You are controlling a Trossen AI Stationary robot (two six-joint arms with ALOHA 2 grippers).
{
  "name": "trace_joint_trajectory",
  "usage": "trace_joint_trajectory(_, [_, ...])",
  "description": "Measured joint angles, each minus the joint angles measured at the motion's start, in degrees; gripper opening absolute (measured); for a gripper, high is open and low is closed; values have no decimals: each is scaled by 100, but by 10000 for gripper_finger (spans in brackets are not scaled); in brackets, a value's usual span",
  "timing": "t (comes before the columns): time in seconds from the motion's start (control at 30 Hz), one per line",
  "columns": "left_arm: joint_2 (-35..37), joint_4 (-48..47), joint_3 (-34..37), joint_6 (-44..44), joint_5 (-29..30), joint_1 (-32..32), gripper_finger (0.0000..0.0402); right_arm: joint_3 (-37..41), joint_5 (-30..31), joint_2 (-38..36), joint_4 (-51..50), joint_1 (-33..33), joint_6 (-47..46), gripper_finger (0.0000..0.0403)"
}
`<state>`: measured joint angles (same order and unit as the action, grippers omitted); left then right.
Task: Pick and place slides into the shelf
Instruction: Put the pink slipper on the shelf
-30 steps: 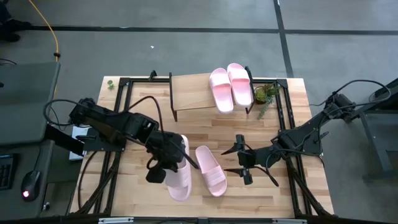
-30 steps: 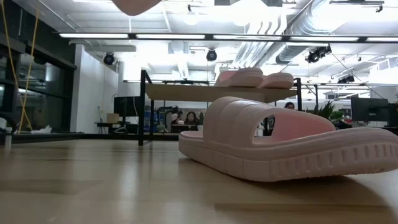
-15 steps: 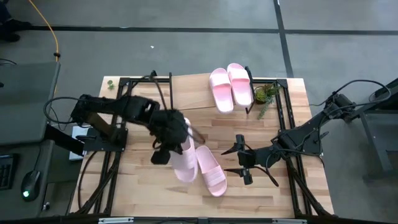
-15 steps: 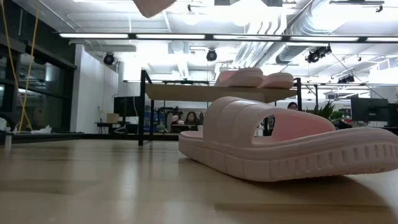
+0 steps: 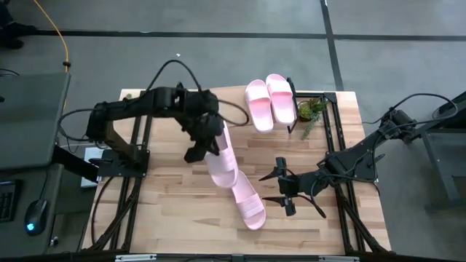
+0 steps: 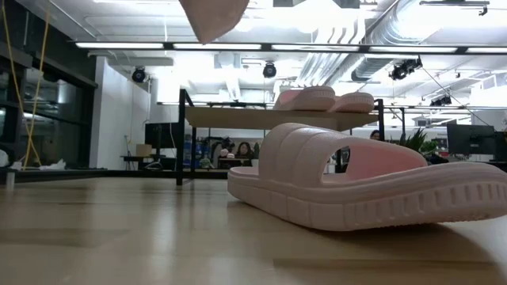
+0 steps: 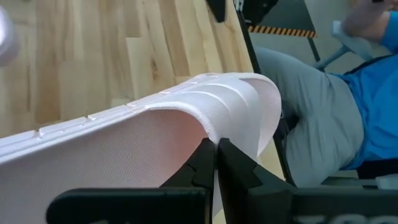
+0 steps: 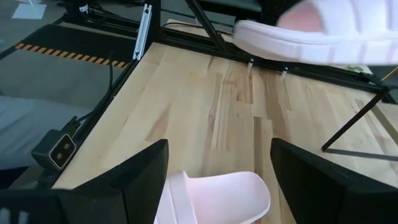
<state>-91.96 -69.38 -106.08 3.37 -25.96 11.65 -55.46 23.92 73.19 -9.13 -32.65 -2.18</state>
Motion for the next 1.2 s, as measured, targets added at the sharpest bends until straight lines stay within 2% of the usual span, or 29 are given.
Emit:
trace_joint_trajectory(0.37, [-2, -281, 0, 898, -586, 1281, 0, 0, -60, 0, -440, 646, 112, 273])
trace_joint_trajectory(0.7, [-2, -284, 2, 1686, -1169, 2337, 0, 0, -1087, 0, -535, 1557, 414, 273])
trace_joint_trajectory(0.87, [-125, -345, 9, 2000, -1443, 2777, 0, 0, -1336, 0, -538, 1771, 586, 273])
trace_joint_trajectory(1.2, [-669, -619, 11, 2697, -1787, 3436, 0, 0, -1439, -1, -535, 2017, 762, 273])
